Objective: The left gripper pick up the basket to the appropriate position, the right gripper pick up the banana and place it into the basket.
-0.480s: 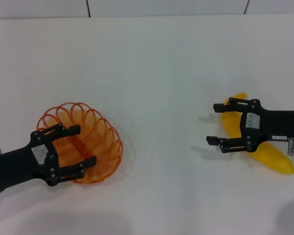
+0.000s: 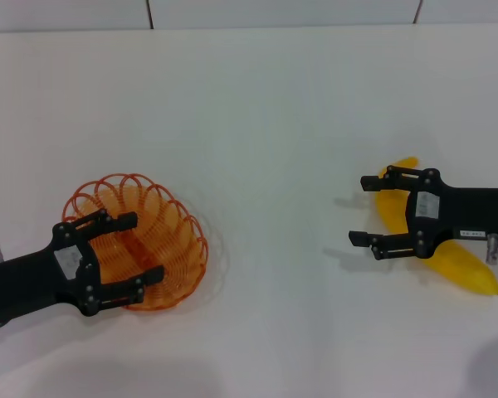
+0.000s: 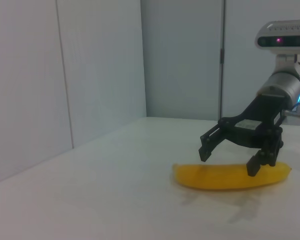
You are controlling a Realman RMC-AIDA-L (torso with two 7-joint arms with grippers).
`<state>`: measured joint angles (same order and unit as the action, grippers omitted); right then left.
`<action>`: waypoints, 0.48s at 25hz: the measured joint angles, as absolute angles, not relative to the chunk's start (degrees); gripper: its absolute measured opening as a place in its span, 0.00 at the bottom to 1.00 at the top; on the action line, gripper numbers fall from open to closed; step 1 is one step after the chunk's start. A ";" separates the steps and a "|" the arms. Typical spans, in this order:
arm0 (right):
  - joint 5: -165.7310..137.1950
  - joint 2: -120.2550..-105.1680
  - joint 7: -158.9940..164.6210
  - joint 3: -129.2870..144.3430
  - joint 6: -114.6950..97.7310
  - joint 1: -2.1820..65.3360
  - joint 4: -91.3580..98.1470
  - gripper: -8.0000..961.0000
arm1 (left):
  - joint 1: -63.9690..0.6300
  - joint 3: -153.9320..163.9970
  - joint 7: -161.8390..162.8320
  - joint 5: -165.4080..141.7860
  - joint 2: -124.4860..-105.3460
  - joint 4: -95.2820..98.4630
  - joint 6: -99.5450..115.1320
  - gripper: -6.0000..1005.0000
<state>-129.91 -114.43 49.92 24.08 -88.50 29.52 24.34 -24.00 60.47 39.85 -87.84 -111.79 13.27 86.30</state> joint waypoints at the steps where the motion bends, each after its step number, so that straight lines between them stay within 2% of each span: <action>1: -129.89 -114.43 49.92 24.08 -88.50 29.53 24.29 0.92 | -23.99 60.47 39.85 -87.84 -111.79 13.27 86.33 0.86; 7: -129.68 -114.38 49.92 24.08 -88.50 29.52 24.20 0.92 | -23.54 58.79 45.48 -87.50 -111.43 18.12 87.14 0.86; 12: -129.59 -114.25 49.92 24.08 -88.51 29.77 24.16 0.92 | -24.90 54.01 71.06 -94.54 -110.64 31.33 83.18 0.86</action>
